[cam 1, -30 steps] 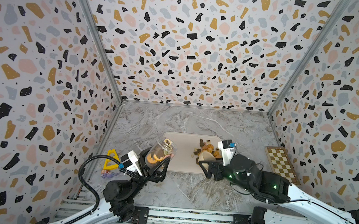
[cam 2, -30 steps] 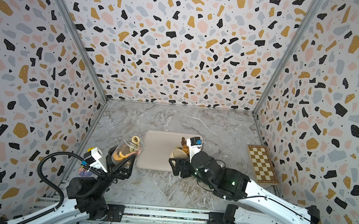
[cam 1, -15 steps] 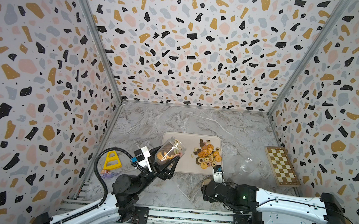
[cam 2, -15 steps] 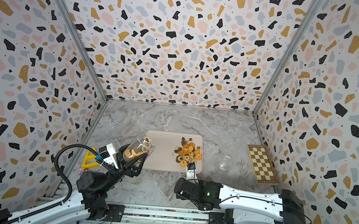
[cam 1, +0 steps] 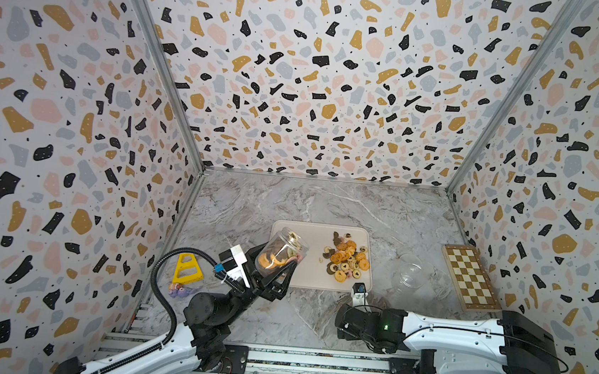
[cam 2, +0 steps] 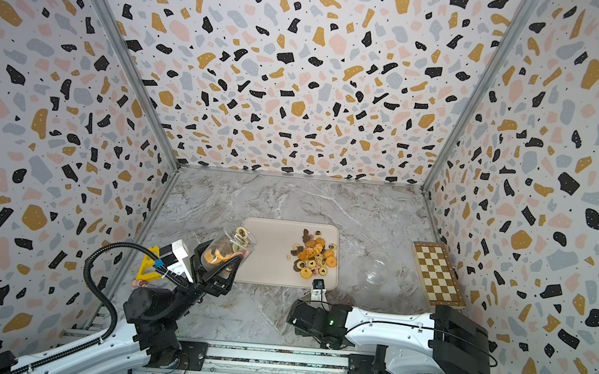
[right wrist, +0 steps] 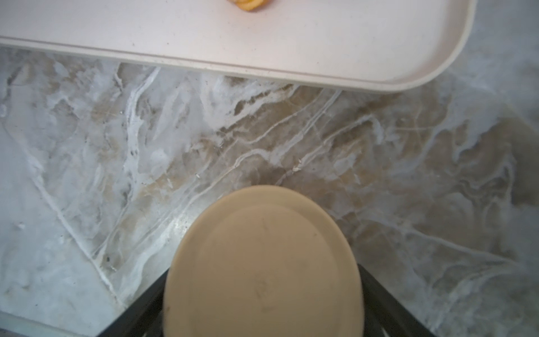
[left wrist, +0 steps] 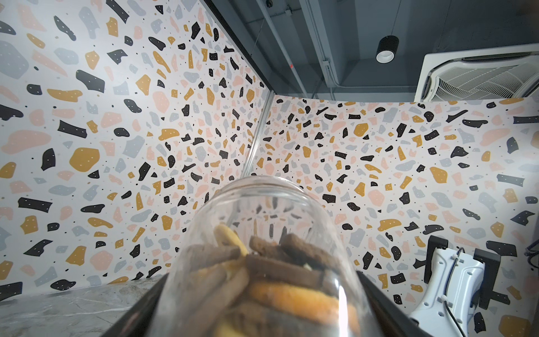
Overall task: Pour the cookies out of the jar
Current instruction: Place the lid at the center of the board, then pour the cookies in the jar onto the tray.
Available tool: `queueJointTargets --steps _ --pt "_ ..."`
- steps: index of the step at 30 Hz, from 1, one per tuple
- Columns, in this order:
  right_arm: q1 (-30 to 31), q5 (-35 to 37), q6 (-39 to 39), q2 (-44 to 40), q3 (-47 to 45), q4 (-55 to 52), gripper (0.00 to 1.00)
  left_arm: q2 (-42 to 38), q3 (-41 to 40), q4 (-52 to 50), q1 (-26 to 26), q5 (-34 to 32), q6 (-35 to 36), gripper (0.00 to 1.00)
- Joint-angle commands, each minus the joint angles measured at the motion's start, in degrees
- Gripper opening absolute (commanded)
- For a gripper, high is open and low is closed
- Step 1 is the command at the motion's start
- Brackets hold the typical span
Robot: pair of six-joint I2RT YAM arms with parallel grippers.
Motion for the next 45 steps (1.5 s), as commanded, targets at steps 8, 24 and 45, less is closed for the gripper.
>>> queueJointTargets --steps 8,24,45 --pt "0.6 -1.6 0.0 3.9 0.0 1.1 0.93 -1.9 1.8 8.2 0.6 0.0 0.0 0.0" --pt "4.1 8.6 2.1 -9.7 18.2 -25.8 1.0 -3.1 -1.1 6.3 1.1 -2.8 0.1 0.0" --pt "-22.8 -4.7 -18.2 -19.1 25.9 -18.3 0.95 -7.4 -6.3 2.7 2.7 -1.4 1.6 0.0"
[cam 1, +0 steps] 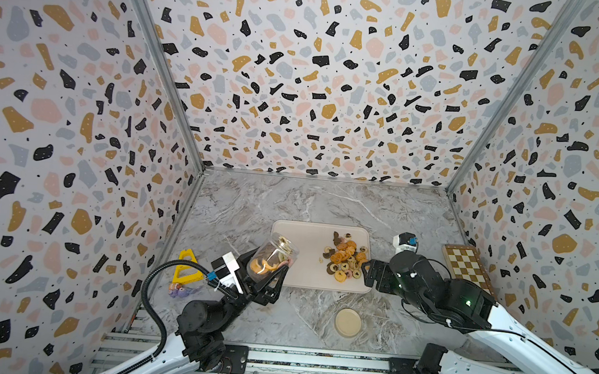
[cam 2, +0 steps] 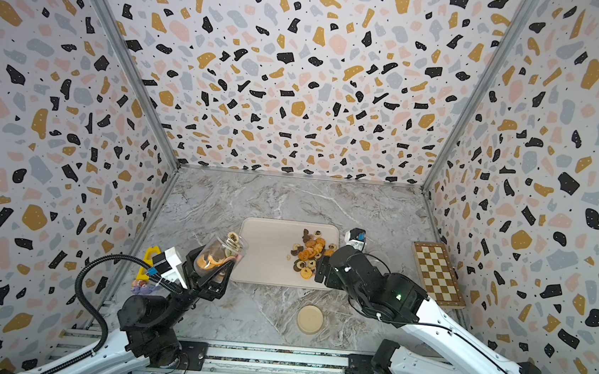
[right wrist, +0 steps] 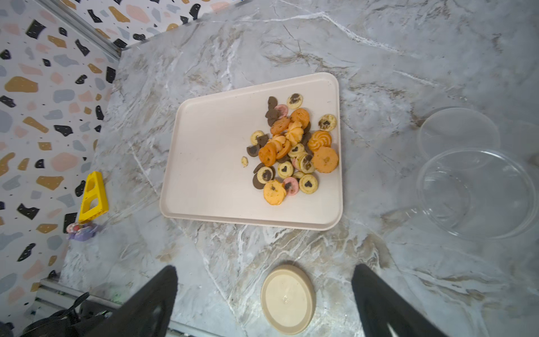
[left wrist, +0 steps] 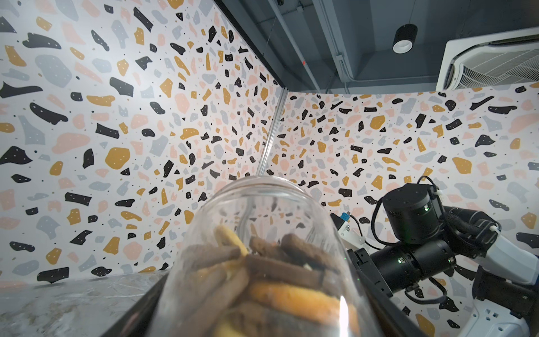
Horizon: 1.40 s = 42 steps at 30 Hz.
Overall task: Pour the cookies out of the jar
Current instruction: Pour the cookies in the jar onto the tray.
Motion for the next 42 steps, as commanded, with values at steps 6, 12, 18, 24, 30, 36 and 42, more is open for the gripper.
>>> queueJointTargets --steps 6,12,18,24,30,36,42 --pt "-3.1 -5.5 -5.7 0.2 -0.8 2.6 0.95 5.6 -1.5 10.8 3.3 1.3 0.9 0.0" --pt "-3.4 -5.9 -4.8 -1.9 -2.3 2.2 0.95 8.0 -3.0 12.9 6.3 1.7 -0.2 0.0" --pt "-3.5 -5.7 -4.4 -3.2 -2.9 1.3 0.95 10.3 -2.6 14.7 8.9 3.5 -1.4 0.0" --pt "-3.5 -6.0 -4.4 -3.1 -2.6 1.6 0.95 16.5 -1.3 17.1 12.2 5.5 -2.4 0.0" --pt "-3.6 -6.1 -4.6 -3.0 -2.8 2.0 0.95 24.0 -0.9 23.3 13.1 6.0 -2.6 0.0" --pt "-3.6 -6.3 -4.4 -4.1 -3.4 2.2 0.95 24.8 -1.3 23.9 13.9 6.3 -2.2 0.0" --pt "-3.7 -6.6 -4.4 -4.2 -3.2 1.5 0.95 23.5 -1.8 22.7 14.4 5.5 -0.9 0.0"
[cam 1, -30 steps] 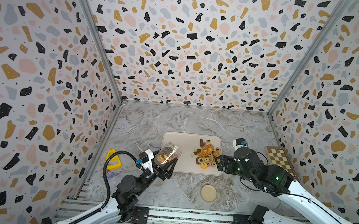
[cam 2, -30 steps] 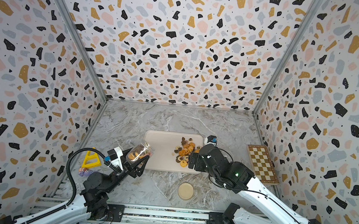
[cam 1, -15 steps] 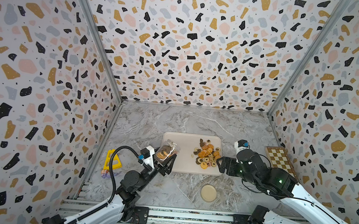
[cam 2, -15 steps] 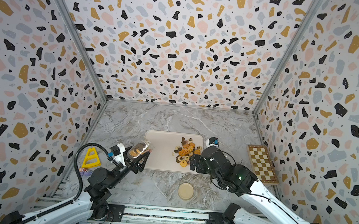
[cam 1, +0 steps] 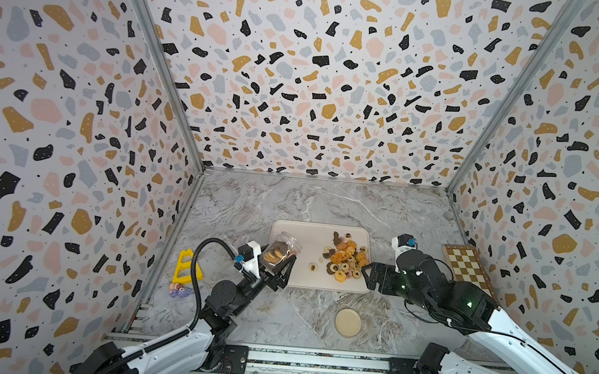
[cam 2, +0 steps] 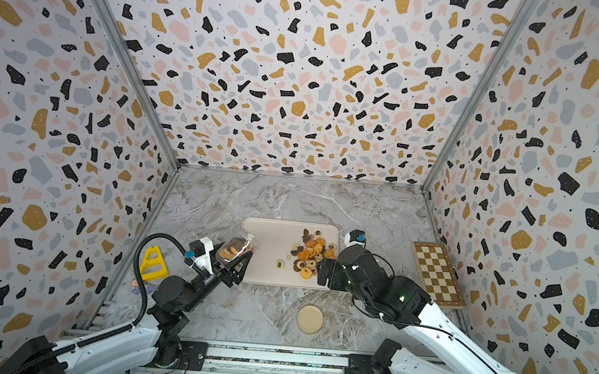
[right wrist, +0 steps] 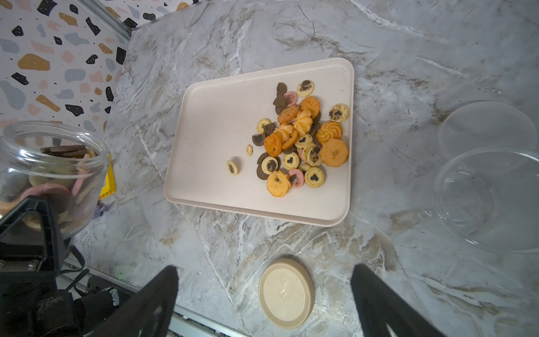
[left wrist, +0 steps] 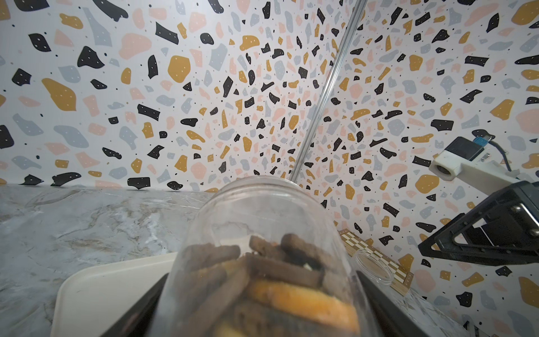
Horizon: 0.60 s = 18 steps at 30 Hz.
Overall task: Pour the cookies out of the jar
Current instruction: Pour the cookies in the jar onto the tray.
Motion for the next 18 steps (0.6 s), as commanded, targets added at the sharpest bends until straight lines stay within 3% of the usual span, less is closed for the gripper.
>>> queueJointTargets --steps 1,6,18 --pt "-0.2 -0.2 -0.1 -1.2 0.0 -1.1 0.94 -1.6 1.9 9.8 0.8 -0.2 1.8 0.0" --pt "-0.2 -0.3 -0.2 -0.8 -0.6 -1.0 0.95 1.3 1.1 9.2 1.9 -0.6 3.5 0.0" --pt "-0.5 -1.0 -0.7 0.4 -0.7 0.6 0.95 17.9 1.9 19.1 2.3 1.0 5.1 0.0"
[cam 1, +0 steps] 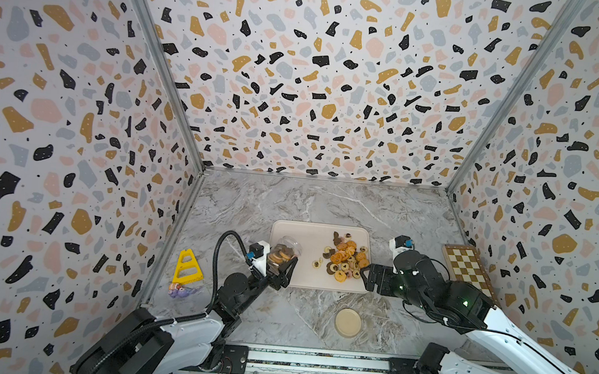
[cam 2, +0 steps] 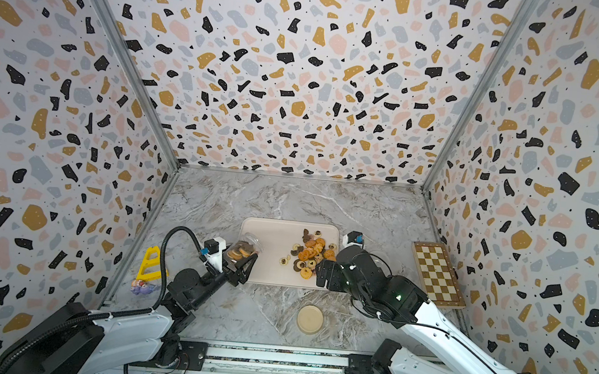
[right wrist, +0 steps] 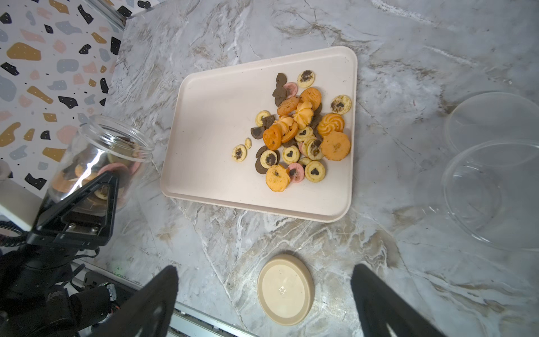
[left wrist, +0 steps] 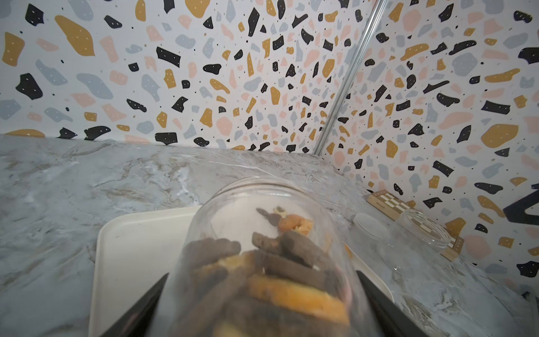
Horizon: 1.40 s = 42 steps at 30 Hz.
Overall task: Pour the cookies out of the jar
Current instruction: Pour the cookies in the jar onto the tray.
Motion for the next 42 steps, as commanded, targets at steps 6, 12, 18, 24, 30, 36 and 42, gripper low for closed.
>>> queueJointTargets --steps 6,12,18,24,30,36,42 --pt "-0.4 0.0 -0.7 -0.3 1.0 -0.5 0.95 2.2 1.7 13.7 0.2 -0.1 3.3 0.0" --pt "-0.6 -0.2 -0.7 -0.2 1.6 -1.0 0.95 7.3 2.3 13.8 0.4 0.2 4.8 0.0" --pt "-1.0 -0.6 -0.9 0.3 1.9 -0.7 0.95 10.6 2.6 13.8 0.5 -1.2 5.9 0.0" --pt "-1.2 -0.7 -1.1 1.0 3.0 -0.7 0.95 14.0 3.2 13.8 0.9 -1.2 5.8 0.0" --pt "-1.4 -1.2 -0.7 0.2 3.8 -1.9 0.95 16.3 3.5 13.7 1.7 -2.2 5.6 0.0" --pt "-1.5 -1.8 -0.4 0.2 4.4 -2.6 0.95 17.7 4.0 13.7 2.2 -2.2 5.0 0.0" --pt "-1.7 -2.4 0.0 1.0 5.3 -3.0 0.95 16.8 4.9 11.2 2.2 -2.5 5.2 0.0"
